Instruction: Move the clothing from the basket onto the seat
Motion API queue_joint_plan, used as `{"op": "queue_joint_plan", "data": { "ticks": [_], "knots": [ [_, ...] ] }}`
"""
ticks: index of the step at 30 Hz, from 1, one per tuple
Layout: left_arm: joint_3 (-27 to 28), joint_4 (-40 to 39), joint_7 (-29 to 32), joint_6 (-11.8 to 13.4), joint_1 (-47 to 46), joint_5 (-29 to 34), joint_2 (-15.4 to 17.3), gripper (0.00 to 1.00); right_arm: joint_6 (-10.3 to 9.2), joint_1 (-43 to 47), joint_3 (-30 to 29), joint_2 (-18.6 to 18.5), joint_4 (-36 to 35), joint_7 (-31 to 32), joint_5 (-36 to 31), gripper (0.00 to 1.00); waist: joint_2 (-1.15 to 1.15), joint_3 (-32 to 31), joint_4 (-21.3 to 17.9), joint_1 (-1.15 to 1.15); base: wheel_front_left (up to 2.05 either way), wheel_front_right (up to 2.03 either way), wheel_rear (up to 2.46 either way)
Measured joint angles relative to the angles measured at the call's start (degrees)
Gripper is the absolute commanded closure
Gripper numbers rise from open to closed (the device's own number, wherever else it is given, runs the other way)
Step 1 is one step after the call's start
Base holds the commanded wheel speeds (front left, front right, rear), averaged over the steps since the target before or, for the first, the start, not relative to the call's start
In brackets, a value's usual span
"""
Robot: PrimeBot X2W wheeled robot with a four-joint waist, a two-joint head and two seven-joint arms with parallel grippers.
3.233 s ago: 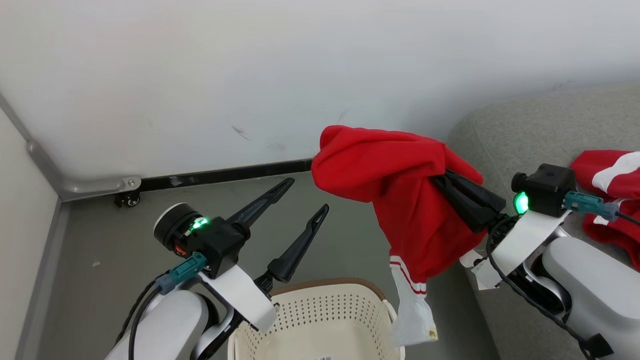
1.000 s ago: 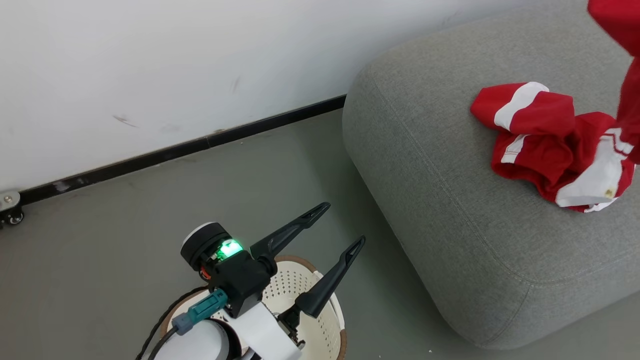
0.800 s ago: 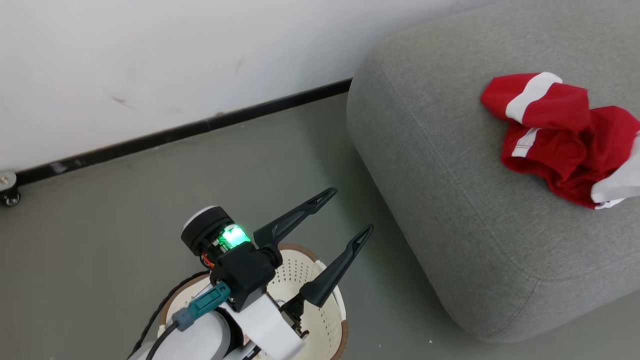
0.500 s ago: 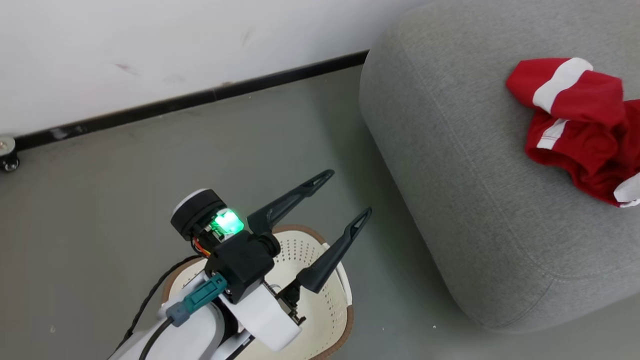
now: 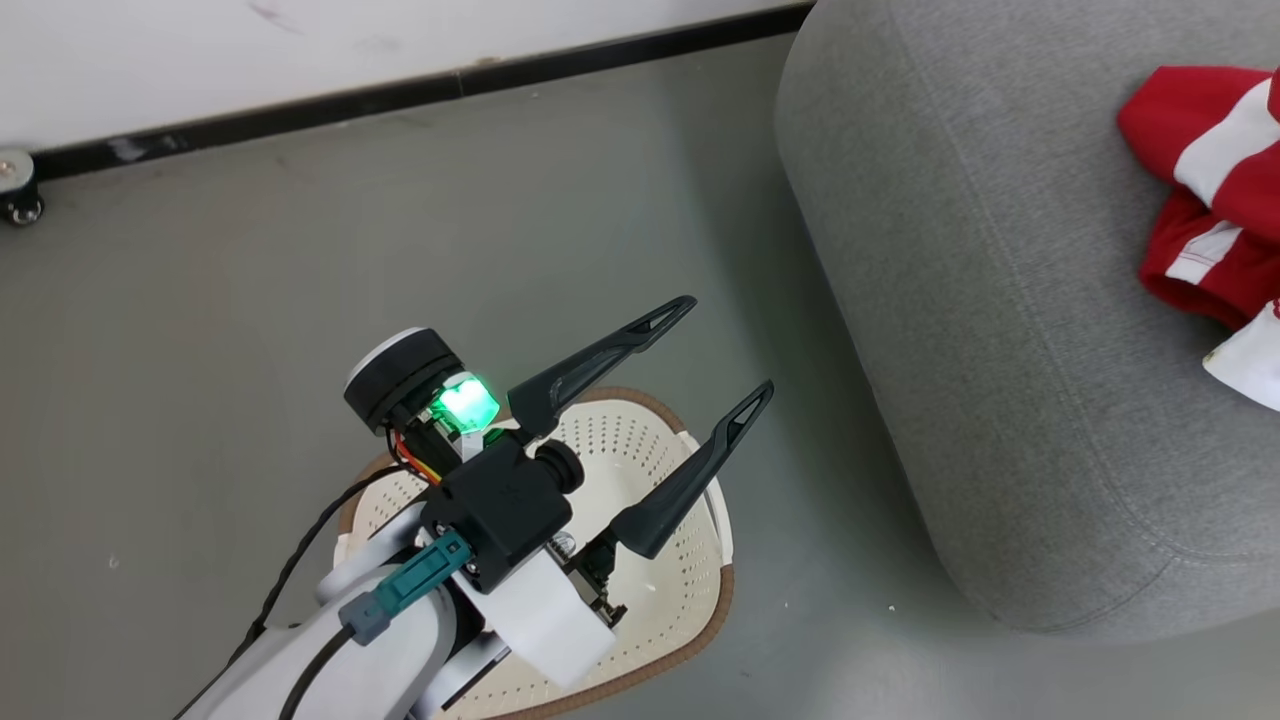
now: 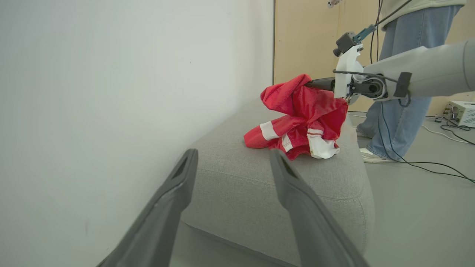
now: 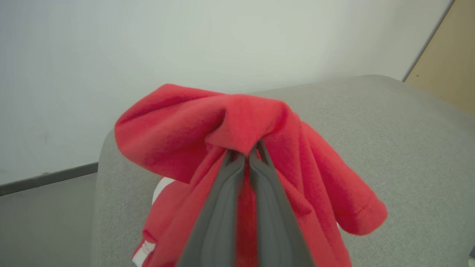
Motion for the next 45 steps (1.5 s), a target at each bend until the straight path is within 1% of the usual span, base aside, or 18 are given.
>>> {"op": "queue_joint_plan", "data": {
  "ticks": [6, 11, 12, 14, 15, 16, 17, 18, 20, 21, 23, 24, 28, 37, 45],
  "knots": [
    [-0.4, -0.1, 0.3, -0.1, -1.4, 0.1, -0.3, 0.00, 0.00, -0.6, -1.5, 1.8, 2.6, -0.4, -0.2, 1.00, 0.00, 2.5, 1.1, 0.00, 0.00, 0.00, 0.00],
    [-0.4, 0.0, 0.3, -0.4, -3.0, 0.2, -0.6, 0.00, 0.00, -0.6, -1.5, 3.2, 3.4, -0.5, -0.1, 1.00, 0.00, 4.3, 1.9, 0.00, 0.00, 0.00, 0.00],
    [-0.5, 0.0, 0.3, -0.5, -3.2, 0.4, -0.7, 0.00, 0.00, -0.6, -1.5, 3.2, 3.5, -0.5, -0.1, 0.97, 0.00, 4.6, 2.1, 0.00, 0.00, 0.00, 0.00],
    [-0.5, 0.2, 0.3, -0.6, -3.8, 0.8, -0.9, 0.00, 0.00, -0.6, -1.6, 3.2, 3.5, -0.6, -0.1, 0.86, 0.00, 5.2, 2.3, 0.00, 0.00, 0.00, 0.00],
    [-0.5, 0.2, 0.3, -0.6, -4.1, 1.0, -0.9, 0.00, 0.00, -0.6, -1.6, 3.3, 3.5, -0.8, -0.1, 0.86, 0.00, 5.5, 2.4, 0.00, 0.00, 0.00, 0.00],
    [-0.5, 0.2, 0.3, -0.6, -4.4, 1.0, -1.0, 0.00, 0.00, -0.7, -1.5, 3.4, 3.4, -0.8, -0.1, 0.66, 0.00, 5.8, 2.4, 0.00, 0.00, 0.00, 0.00],
    [-0.4, 0.4, 0.3, -0.6, -4.5, 1.0, -1.0, 0.00, 0.00, -0.9, -1.4, 3.7, 3.4, -0.8, -0.1, 0.66, 0.00, 6.1, 2.5, 0.00, 0.00, 0.00, 0.00],
    [-0.4, 0.8, 0.1, -0.6, -4.7, 1.1, -0.9, 0.00, 0.00, -1.3, -1.3, 4.3, 3.4, -0.9, -0.1, 0.59, 0.00, 6.2, 2.4, 0.00, 0.00, 0.00, 0.00],
    [-0.4, 1.7, -0.3, -0.7, -4.7, 1.1, -0.9, 0.00, 0.02, -1.7, -1.0, 5.5, 3.4, -1.0, -0.1, 0.50, 0.00, 6.2, 2.1, 0.00, 0.00, 0.00, 0.00],
    [-0.4, 1.9, -0.3, -0.9, -4.7, 1.1, -0.9, 0.00, 0.02, -1.7, -0.8, 5.7, 3.4, -1.0, -0.1, 0.35, 0.00, 6.2, 2.0, 0.00, 0.00, 0.00, 0.00],
    [-0.5, 2.3, -0.8, -1.0, -4.7, 1.1, -0.9, 0.00, 0.02, -1.7, -0.6, 5.7, 3.4, -1.0, -0.1, 0.14, 0.00, 6.1, 1.8, 0.00, 0.00, 0.00, 0.00],
    [-0.5, 2.6, -0.8, -1.0, -4.8, 1.1, -0.9, 0.00, 0.02, -1.7, -0.3, 5.7, 3.4, -1.1, -0.1, 0.01, 0.00, 6.0, 1.7, 0.00, 0.00, 0.00, 0.00],
    [-0.5, 3.7, -1.5, -1.0, -4.8, 1.1, -1.0, 0.00, 0.02, -1.6, 0.3, 6.3, 2.9, -1.3, 0.0, 0.00, 0.00, 5.5, 1.2, 0.00, 0.00, 0.00, 0.00],
    [-0.5, 5.5, -2.6, -1.5, -4.8, 0.9, -1.1, 0.00, 0.02, -0.4, 1.7, 6.2, 1.0, -1.5, 0.2, 0.00, 0.00, 3.9, 0.0, 0.00, 0.00, 0.00, 0.00],
    [-0.6, 7.5, -3.6, -1.5, -4.7, -0.1, -1.2, 0.00, 0.02, 0.9, 3.9, 6.4, -3.0, -2.0, 0.1, 0.00, 0.00, 1.9, -1.0, 0.00, 0.00, 0.00, 0.00]
  ]
}}
